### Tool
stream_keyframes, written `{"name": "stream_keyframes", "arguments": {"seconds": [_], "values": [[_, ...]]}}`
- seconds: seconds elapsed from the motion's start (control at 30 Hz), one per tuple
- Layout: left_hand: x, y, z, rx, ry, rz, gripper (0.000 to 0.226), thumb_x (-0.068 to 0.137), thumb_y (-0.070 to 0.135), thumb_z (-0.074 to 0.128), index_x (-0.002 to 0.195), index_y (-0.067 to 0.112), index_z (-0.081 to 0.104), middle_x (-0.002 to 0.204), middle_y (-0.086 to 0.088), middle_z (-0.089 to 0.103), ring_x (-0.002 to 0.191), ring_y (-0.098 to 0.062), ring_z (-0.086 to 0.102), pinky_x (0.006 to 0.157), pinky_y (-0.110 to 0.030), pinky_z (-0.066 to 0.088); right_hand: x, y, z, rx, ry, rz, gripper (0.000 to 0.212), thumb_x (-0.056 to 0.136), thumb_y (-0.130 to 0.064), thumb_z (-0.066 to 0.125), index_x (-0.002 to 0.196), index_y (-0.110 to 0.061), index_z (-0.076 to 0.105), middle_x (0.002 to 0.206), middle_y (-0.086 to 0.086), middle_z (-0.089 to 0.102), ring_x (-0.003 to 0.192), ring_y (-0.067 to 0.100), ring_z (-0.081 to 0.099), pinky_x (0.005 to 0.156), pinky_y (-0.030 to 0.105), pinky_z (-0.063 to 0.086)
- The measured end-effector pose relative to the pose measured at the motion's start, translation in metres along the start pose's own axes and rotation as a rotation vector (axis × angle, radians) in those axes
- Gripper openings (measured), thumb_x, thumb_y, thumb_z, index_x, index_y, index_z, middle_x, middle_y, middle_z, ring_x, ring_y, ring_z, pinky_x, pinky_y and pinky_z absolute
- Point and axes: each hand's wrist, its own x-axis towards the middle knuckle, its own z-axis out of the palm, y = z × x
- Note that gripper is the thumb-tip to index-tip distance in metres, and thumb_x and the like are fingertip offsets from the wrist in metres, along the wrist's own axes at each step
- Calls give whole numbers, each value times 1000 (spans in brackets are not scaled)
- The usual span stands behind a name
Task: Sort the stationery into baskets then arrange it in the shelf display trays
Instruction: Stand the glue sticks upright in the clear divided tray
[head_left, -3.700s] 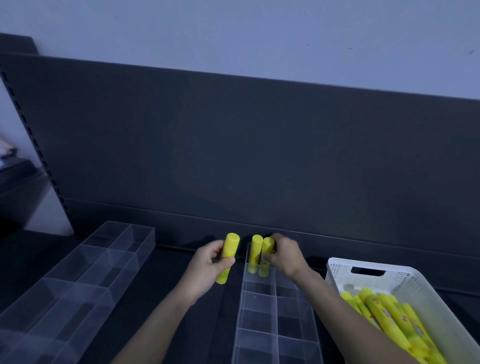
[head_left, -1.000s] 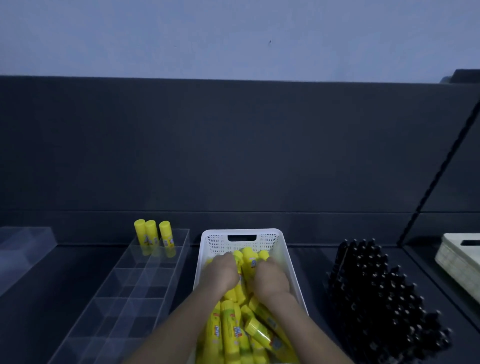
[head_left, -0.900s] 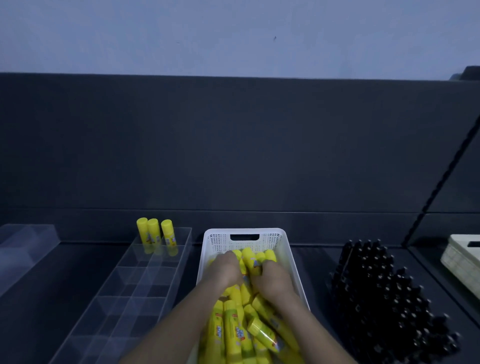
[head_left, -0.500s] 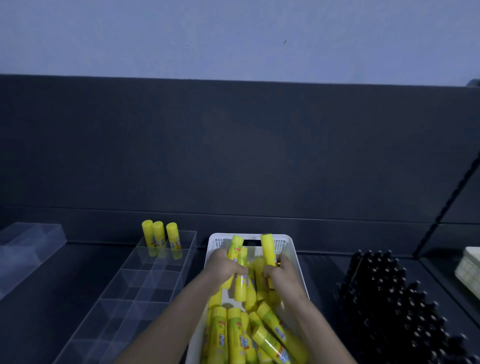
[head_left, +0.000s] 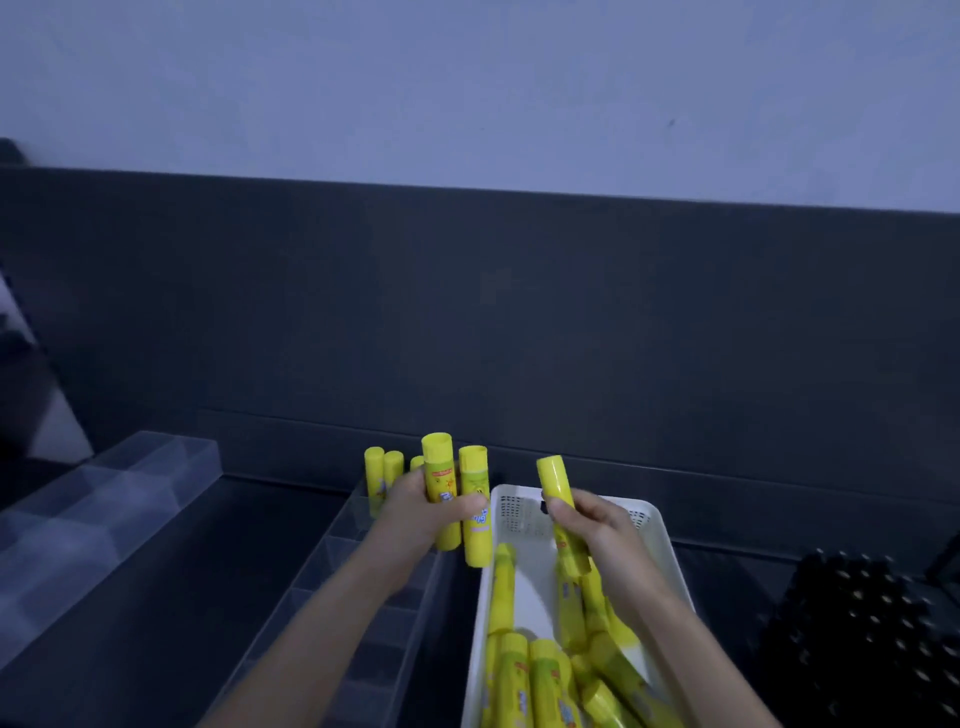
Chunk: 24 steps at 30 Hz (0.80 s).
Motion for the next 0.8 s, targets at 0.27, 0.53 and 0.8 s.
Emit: {"name": "stream_keyframes", "arguments": {"seconds": [0.27,0.53,0.8], "values": [[14,-5,-118,38,127,75,30,70,5,77,92,-9,63,73,-11,68,64,-14,63,61,-26,46,61,-21,76,-219,153,-155,13,80,0,59,83,-9,51,85,15,68,84,30,66,78,34,53],[43,-29,-171,154,16,25,14,78,3,70,74,5,58,67,-4,55,63,-13,51,59,-25,40,101,10,138,-852,244,21,11,83,-10,56,83,-11,45,83,8,58,78,27,54,63,28,37],[57,-34,-171,90,-51,8,18,74,-2,73,75,13,62,61,7,61,59,-5,58,57,-18,43,100,22,145,-935,249,135,17,83,-11,52,99,-7,56,101,13,66,93,30,61,65,25,36]]}}
